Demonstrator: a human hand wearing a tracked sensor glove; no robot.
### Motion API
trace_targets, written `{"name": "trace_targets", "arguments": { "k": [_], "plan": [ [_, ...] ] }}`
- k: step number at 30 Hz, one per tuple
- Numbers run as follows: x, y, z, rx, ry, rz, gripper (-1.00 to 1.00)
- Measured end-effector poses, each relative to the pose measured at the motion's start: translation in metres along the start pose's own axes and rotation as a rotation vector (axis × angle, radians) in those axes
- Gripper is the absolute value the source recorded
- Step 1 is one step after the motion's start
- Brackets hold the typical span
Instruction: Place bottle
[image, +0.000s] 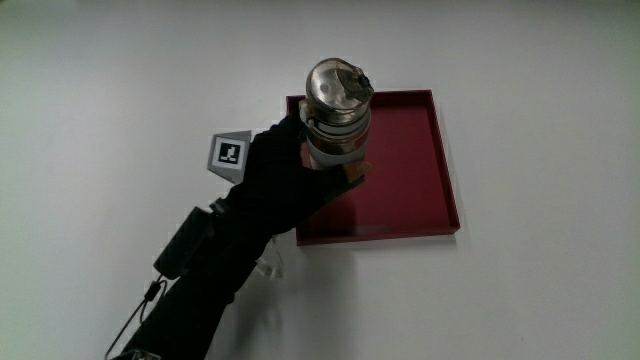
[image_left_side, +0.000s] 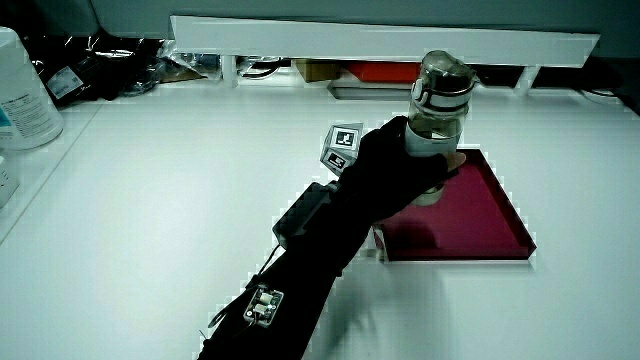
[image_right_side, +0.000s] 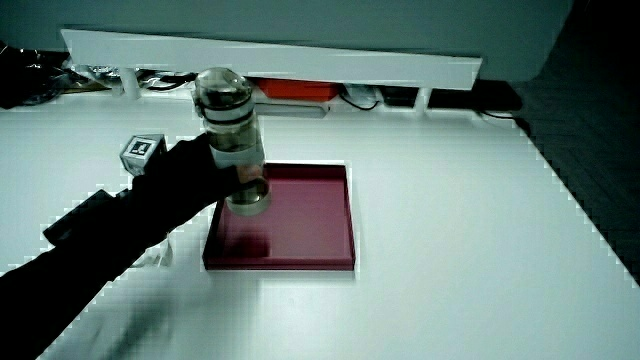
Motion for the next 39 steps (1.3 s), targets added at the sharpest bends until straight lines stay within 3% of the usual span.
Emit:
{"name": "trace_targets", "arguments": {
  "k": [3, 5, 6, 8, 10, 11, 12, 16, 20, 22, 28, 31, 39],
  "plan": [
    [-0.006, -0.002, -0.009, -0.010, 0.050, 0.093, 0.00],
    [-0.010, -0.002, -0.015, -0.016, 0.036, 0.083, 0.00],
    [-0.011, -0.003, -0.017, -0.021, 0.071, 0.098, 0.00],
    [-0.016, -0.004, -0.023, -0.036, 0.078, 0.102, 0.00],
    [-0.019, -0.007, -0.027, -0.058, 0.077, 0.143, 0.00],
    [-0.022, -0.007, -0.030, -0.055, 0.066, 0.126, 0.00],
    [-0.023, -0.009, -0.031, -0.068, 0.071, 0.164, 0.00],
    [-0.033, -0.011, -0.035, -0.080, 0.046, 0.186, 0.00],
    [-0.039, -0.011, -0.039, -0.098, 0.084, 0.193, 0.00],
    [-0.036, -0.011, -0.040, -0.118, 0.068, 0.228, 0.00],
    [-0.041, -0.011, -0.040, -0.124, 0.070, 0.176, 0.00],
    [-0.038, -0.012, -0.039, -0.133, 0.069, 0.213, 0.00],
    [-0.042, -0.013, -0.040, -0.132, 0.060, 0.210, -0.08]
  ]
}}
